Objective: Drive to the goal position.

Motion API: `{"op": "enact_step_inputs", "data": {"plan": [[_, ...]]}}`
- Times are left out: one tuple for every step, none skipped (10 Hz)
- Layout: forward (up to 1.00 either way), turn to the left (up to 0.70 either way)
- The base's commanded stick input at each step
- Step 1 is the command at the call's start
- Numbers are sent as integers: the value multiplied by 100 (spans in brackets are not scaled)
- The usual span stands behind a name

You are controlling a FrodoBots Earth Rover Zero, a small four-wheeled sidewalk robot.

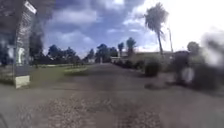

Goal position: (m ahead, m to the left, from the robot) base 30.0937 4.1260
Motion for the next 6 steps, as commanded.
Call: {"op": "enact_step_inputs", "data": {"plan": [[70,0],[70,0],[70,0],[70,0],[70,0],[70,0]]}}
